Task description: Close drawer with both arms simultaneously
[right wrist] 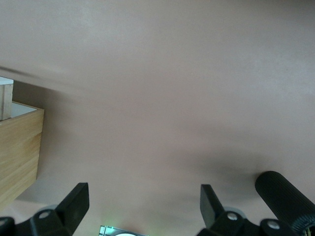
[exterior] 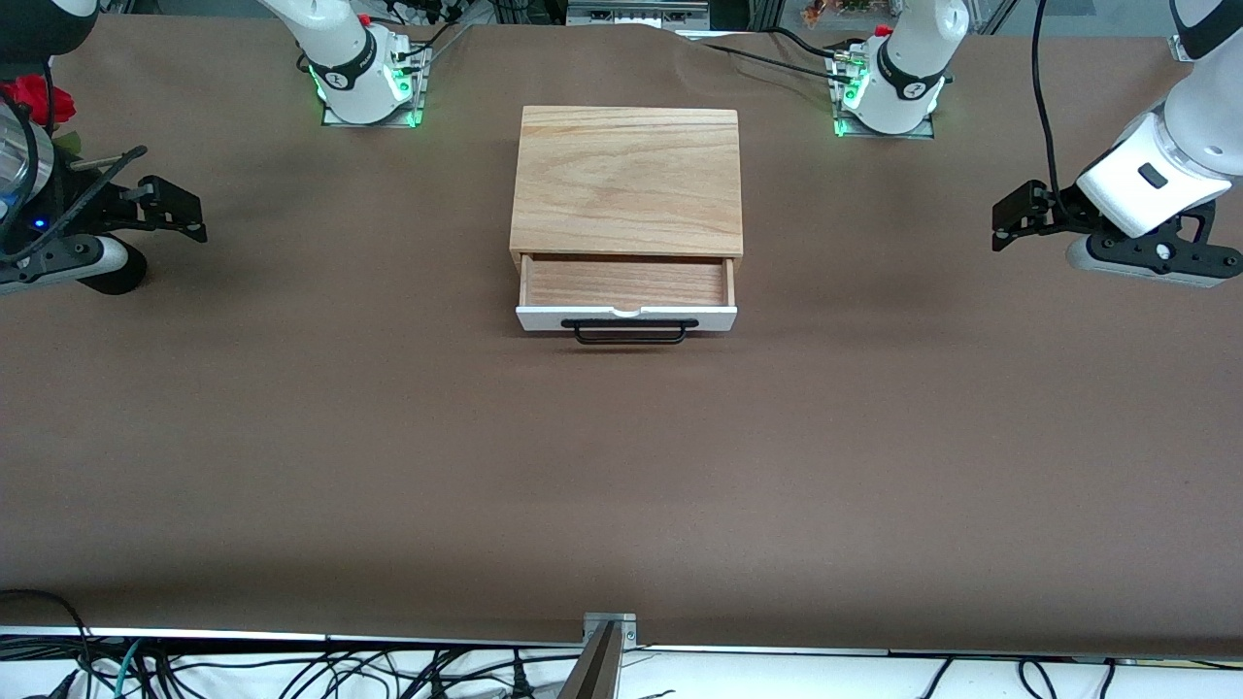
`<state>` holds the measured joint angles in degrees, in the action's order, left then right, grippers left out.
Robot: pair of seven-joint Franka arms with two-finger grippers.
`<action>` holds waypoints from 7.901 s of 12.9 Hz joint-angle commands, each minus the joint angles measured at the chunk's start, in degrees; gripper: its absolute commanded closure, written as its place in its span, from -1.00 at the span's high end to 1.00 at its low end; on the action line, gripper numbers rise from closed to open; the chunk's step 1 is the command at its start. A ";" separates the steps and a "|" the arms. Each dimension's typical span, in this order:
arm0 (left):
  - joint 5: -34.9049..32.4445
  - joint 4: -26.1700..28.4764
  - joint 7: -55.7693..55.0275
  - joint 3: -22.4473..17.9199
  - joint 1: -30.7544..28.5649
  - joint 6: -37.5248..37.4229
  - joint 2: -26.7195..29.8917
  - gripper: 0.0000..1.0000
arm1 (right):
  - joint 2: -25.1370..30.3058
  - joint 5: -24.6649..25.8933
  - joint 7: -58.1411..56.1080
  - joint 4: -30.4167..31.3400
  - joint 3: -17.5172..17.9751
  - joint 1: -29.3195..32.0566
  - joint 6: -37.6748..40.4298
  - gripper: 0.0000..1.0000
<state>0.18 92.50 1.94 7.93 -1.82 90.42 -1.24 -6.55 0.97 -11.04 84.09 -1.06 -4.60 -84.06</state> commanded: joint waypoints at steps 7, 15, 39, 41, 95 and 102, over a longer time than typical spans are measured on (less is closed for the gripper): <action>1.49 -1.36 1.49 -0.28 -1.07 -0.42 -0.61 1.00 | 0.66 0.34 0.49 0.81 0.09 0.38 0.03 1.00; 2.28 -1.36 1.49 -0.02 -1.87 -0.42 -0.61 1.00 | 0.66 0.34 0.49 0.81 0.09 0.38 -0.05 1.00; 2.37 -1.54 1.49 0.33 -1.08 -0.42 -1.05 1.00 | -7.68 -8.62 -0.03 0.72 0.88 -3.74 -0.76 1.00; 2.28 -1.45 1.58 0.42 -0.90 -0.51 -1.31 1.00 | -9.34 -16.83 -0.12 0.72 0.97 -4.80 -0.50 1.00; 27.16 -1.89 -3.60 3.06 19.31 3.97 -33.92 1.00 | -23.07 -50.37 3.48 17.50 -0.18 -19.83 -16.84 1.00; 26.81 -5.66 -3.16 2.09 17.47 4.06 -33.74 1.00 | -22.28 -45.10 2.78 17.77 0.35 -21.24 -14.91 1.00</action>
<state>26.95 87.61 -1.75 10.69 16.37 95.72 -36.32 -31.09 -46.23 -8.87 99.10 -1.24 -25.21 -101.33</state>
